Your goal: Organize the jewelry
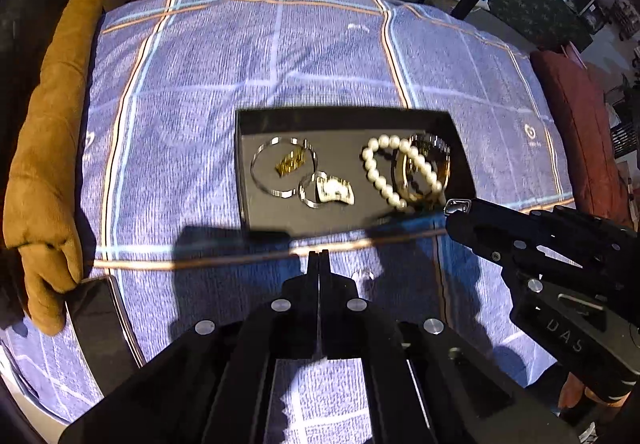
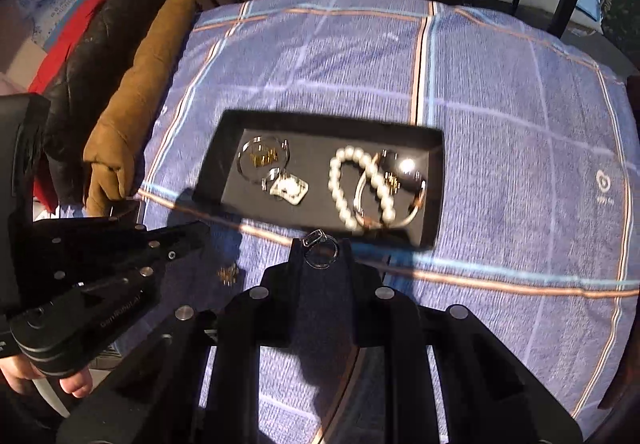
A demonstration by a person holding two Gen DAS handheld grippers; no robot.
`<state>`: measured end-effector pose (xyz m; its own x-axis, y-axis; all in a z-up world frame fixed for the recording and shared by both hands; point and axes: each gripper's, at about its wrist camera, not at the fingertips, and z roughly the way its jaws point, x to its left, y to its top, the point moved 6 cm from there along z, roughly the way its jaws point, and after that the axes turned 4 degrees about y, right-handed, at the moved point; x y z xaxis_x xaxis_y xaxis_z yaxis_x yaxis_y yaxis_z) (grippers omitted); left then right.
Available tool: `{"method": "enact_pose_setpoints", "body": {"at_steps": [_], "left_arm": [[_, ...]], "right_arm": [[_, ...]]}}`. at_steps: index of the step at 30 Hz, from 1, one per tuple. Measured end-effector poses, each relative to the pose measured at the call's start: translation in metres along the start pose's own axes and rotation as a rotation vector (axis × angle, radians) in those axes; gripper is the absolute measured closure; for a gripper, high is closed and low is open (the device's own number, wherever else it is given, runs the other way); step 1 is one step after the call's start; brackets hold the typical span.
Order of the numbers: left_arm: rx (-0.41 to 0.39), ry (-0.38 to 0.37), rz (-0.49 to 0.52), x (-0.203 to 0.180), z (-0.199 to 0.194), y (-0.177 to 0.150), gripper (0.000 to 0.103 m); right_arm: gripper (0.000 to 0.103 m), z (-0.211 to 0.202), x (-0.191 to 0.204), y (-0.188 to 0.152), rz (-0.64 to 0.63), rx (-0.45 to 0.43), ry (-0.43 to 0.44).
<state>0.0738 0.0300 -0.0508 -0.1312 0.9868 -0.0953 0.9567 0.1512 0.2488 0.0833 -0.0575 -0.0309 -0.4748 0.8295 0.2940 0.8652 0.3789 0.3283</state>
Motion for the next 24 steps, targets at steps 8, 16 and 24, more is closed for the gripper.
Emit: {"method": "enact_pose_setpoints", "body": {"at_steps": [8, 16, 24], "left_arm": [[0.001, 0.044, -0.028, 0.005, 0.017, 0.05, 0.103], [-0.01, 0.05, -0.051, 0.02, 0.012, 0.027, 0.058], [0.056, 0.03, -0.028, 0.021, 0.019, -0.045, 0.044]], "right_arm": [[0.084, 0.016, -0.018, 0.048, -0.001, 0.022, -0.066], [0.062, 0.017, -0.033, 0.021, 0.047, 0.037, -0.086], [0.062, 0.025, -0.027, -0.051, 0.081, 0.092, -0.049]]}}
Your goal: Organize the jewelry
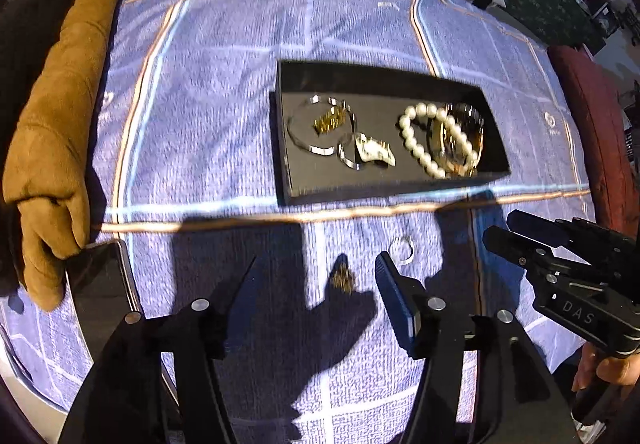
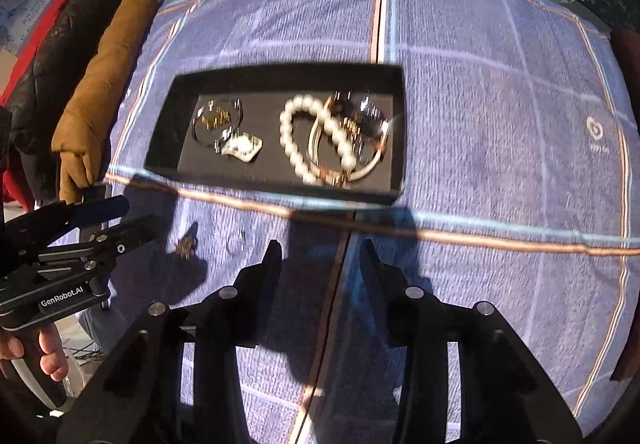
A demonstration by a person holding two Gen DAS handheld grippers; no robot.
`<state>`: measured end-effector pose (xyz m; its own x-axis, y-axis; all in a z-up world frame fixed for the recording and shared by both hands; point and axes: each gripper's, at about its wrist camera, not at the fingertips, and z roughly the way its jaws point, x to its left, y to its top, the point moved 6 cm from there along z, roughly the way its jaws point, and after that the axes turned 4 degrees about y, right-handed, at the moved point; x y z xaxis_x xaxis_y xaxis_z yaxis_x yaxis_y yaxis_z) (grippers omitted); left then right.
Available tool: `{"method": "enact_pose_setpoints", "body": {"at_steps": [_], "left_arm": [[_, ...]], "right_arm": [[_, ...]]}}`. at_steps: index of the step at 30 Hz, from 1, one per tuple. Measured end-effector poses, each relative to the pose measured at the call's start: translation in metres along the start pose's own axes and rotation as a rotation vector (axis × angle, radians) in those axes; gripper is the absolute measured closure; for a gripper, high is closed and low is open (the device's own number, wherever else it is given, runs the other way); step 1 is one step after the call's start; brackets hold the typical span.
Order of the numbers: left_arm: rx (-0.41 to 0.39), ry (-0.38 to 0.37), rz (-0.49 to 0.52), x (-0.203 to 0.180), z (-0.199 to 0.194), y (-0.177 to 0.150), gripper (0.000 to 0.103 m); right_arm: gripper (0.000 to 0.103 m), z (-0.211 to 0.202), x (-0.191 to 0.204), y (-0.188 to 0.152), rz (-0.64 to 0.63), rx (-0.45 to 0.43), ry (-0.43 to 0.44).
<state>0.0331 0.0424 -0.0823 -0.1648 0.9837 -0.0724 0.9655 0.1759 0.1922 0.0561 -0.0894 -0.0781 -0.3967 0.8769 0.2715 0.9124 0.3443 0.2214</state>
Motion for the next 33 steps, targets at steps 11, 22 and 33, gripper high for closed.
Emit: {"method": "enact_pose_setpoints", "body": {"at_steps": [11, 22, 33], "left_arm": [[0.054, 0.003, -0.023, -0.004, 0.025, -0.021, 0.044], [0.034, 0.039, 0.029, -0.027, 0.035, -0.01, 0.059], [0.027, 0.012, 0.025, -0.02, 0.031, -0.015, 0.097]], "right_arm": [[0.024, 0.022, -0.001, -0.036, -0.006, 0.095, -0.063], [0.024, 0.018, -0.002, -0.034, -0.009, 0.078, -0.065], [0.024, 0.026, 0.004, -0.032, -0.034, 0.075, -0.071]]}}
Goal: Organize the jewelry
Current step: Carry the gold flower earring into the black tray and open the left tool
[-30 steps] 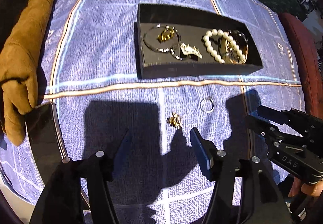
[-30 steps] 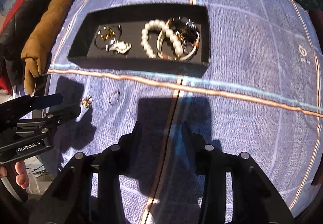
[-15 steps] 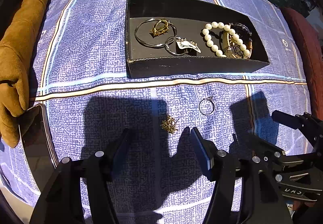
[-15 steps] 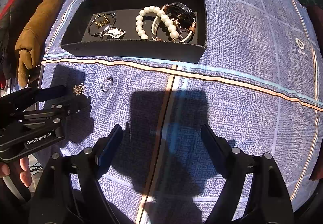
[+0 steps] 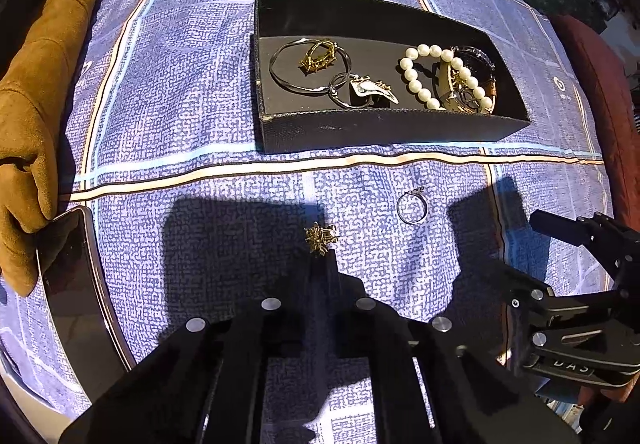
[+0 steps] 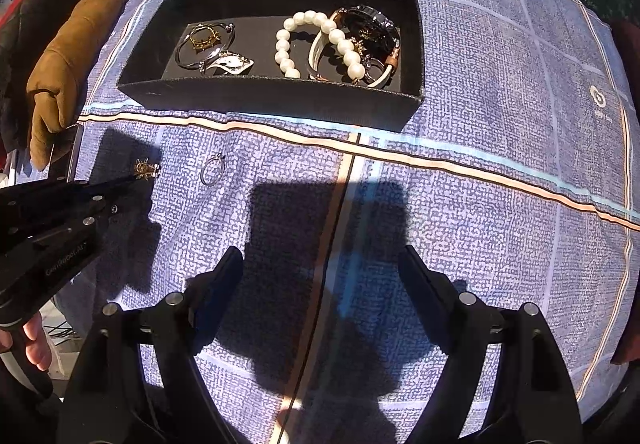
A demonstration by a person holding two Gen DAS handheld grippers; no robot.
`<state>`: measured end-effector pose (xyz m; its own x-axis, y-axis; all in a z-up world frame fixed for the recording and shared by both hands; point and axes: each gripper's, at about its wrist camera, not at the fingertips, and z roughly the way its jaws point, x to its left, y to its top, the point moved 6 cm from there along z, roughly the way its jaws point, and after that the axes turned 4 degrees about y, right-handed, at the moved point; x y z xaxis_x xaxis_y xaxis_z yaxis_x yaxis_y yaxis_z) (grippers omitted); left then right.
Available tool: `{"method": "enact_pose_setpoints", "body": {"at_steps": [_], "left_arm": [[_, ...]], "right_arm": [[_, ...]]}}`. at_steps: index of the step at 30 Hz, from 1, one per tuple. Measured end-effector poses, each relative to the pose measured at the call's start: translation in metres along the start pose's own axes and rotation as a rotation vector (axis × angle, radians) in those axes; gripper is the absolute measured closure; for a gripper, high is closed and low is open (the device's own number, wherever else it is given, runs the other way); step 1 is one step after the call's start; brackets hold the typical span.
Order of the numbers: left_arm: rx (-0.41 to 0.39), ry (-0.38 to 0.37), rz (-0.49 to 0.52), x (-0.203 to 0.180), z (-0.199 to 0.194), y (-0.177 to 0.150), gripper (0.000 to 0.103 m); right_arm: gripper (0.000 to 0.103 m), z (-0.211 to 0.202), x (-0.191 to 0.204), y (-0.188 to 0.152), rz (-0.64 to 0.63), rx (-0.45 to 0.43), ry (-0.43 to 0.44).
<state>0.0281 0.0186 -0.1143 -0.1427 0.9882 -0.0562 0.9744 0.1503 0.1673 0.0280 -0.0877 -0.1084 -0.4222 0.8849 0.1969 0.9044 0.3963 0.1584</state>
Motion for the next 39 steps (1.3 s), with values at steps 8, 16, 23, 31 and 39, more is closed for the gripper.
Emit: {"method": "enact_pose_setpoints", "body": {"at_steps": [8, 16, 23, 31, 39], "left_arm": [[-0.004, -0.026, -0.016, 0.009, -0.011, -0.004, 0.097], [-0.018, -0.049, -0.009, 0.007, -0.024, -0.004, 0.097], [-0.011, -0.057, 0.01, 0.005, -0.029, -0.011, 0.097], [-0.018, -0.062, 0.01, 0.0, -0.034, -0.013, 0.097], [0.002, -0.053, 0.027, -0.003, -0.03, -0.017, 0.097]], "right_arm": [[0.083, 0.006, 0.004, -0.004, -0.032, 0.023, -0.022], [0.095, -0.004, 0.005, -0.005, -0.033, -0.009, -0.011], [0.095, -0.006, 0.011, 0.001, -0.047, -0.008, 0.008], [0.095, -0.008, 0.016, 0.001, -0.048, -0.015, 0.011], [0.095, -0.005, 0.013, -0.004, -0.036, 0.002, 0.017]]}}
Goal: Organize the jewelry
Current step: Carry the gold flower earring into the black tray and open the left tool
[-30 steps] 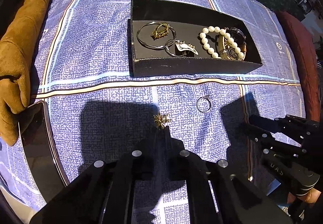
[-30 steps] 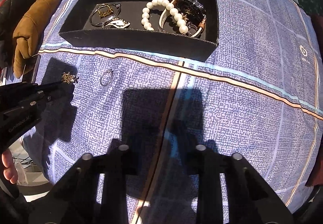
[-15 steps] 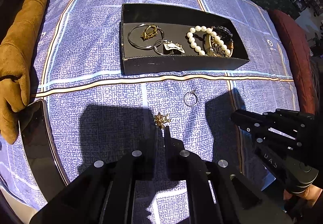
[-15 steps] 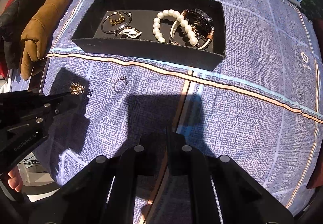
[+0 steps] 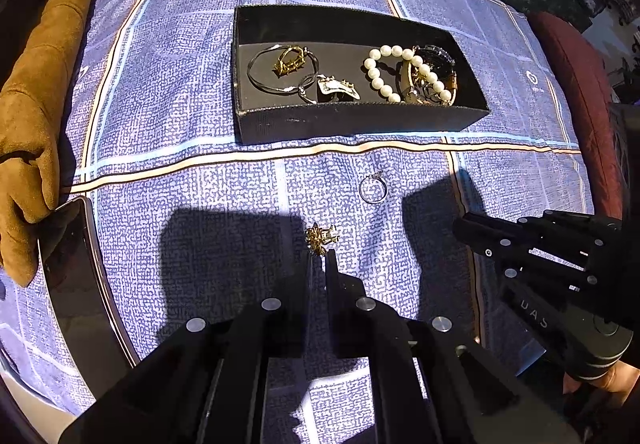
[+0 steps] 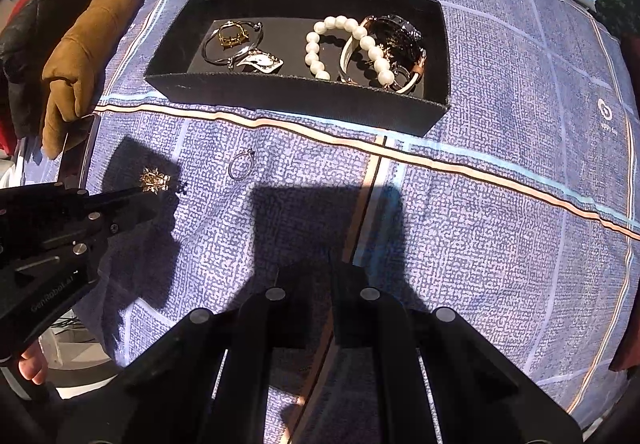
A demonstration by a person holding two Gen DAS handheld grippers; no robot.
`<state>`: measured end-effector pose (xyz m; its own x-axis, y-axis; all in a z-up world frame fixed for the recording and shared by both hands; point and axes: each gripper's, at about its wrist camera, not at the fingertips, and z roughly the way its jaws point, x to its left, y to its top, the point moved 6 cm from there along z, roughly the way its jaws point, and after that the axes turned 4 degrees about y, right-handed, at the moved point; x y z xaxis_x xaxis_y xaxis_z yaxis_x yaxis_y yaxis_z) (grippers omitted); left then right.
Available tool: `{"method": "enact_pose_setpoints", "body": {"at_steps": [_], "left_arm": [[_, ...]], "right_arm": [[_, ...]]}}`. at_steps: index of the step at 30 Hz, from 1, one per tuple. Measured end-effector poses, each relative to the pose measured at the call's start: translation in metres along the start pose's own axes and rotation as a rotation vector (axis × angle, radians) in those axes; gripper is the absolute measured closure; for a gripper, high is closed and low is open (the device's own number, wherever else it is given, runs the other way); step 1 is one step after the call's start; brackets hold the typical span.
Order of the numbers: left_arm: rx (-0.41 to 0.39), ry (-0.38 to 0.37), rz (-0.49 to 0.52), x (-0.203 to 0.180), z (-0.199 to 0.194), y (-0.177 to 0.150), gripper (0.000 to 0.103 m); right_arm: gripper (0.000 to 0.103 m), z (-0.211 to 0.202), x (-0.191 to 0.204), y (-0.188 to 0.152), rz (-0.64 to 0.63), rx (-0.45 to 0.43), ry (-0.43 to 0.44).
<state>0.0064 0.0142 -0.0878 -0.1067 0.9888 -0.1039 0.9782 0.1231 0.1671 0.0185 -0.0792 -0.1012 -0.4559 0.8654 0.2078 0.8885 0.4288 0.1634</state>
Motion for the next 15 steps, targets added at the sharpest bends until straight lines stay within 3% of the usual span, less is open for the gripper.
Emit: {"method": "enact_pose_setpoints", "body": {"at_steps": [15], "left_arm": [[0.006, -0.003, 0.035, -0.013, 0.001, 0.015, 0.097]], "right_arm": [[0.095, 0.0, -0.005, 0.005, 0.02, 0.017, -0.005]]}}
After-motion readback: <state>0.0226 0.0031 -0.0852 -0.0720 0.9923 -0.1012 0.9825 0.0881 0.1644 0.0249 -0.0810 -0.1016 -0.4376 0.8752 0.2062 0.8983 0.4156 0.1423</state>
